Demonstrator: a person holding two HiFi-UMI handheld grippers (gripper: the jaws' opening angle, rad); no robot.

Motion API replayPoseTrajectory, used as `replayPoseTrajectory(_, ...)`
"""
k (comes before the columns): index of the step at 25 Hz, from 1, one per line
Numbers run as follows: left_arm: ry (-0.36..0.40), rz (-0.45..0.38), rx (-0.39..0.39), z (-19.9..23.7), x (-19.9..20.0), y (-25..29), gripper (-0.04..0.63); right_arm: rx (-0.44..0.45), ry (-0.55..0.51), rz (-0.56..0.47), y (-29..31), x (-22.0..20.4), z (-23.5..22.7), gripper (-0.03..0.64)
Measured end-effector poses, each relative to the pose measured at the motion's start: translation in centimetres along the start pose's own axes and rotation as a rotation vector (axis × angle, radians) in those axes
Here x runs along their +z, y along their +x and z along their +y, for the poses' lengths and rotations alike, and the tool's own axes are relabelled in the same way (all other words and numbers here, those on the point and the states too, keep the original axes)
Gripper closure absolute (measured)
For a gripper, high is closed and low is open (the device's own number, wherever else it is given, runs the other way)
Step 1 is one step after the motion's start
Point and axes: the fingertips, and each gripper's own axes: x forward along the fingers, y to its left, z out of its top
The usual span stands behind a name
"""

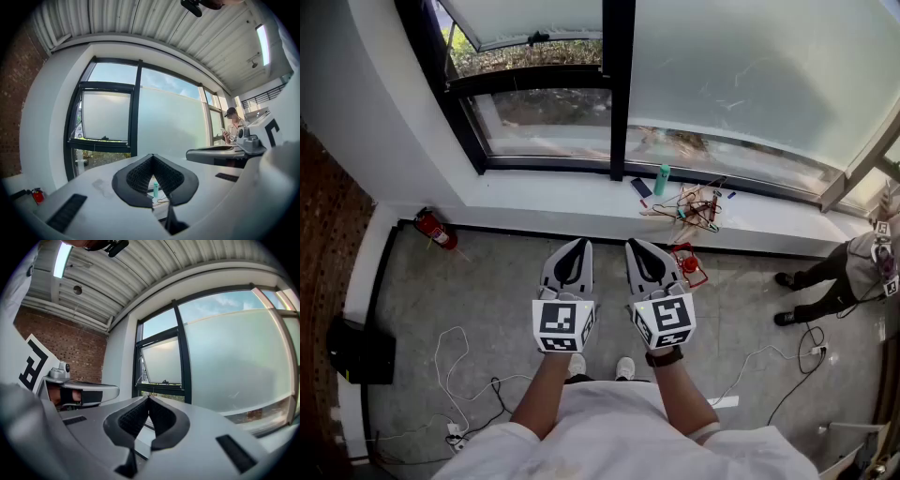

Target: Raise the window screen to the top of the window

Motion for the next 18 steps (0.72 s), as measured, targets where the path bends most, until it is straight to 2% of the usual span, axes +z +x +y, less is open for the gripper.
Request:
replayPoseTrajectory(4, -0.001, 0.022, 0.041, -0.4, -0.6, -0.8, 0.594, -0.014, 0.009, -0.055, -0.3, 0.6, -0.6, 0.614)
replayPoseTrajectory(6, 0.008, 0.028, 0.076, 0.1, -0.8, -1.7, 0.594, 0.011, 0.0, -0.07, 0.2, 0.8, 0.2, 0.614)
replayPoseTrajectory(12, 0.011, 0.036, 0.289, 6.3, -1.8, -7.6, 0.594, 0.213, 0.03, -0.094, 4.1, 0.6, 8.5, 0.614)
replayPoseTrajectory(15, 0.029, -0.003, 0.421, 11.4, -0.9, -12.1, 0.594, 0.343, 0.052, -0.094, 6.7, 0.9, 14.8, 0.614)
replayPoseTrajectory(18, 0.026, 0.002, 0.573, 16.6, -1.0, -17.4, 0.594, 0.48, 0.048, -0.078, 8.4, 0.7, 21.8, 0.614)
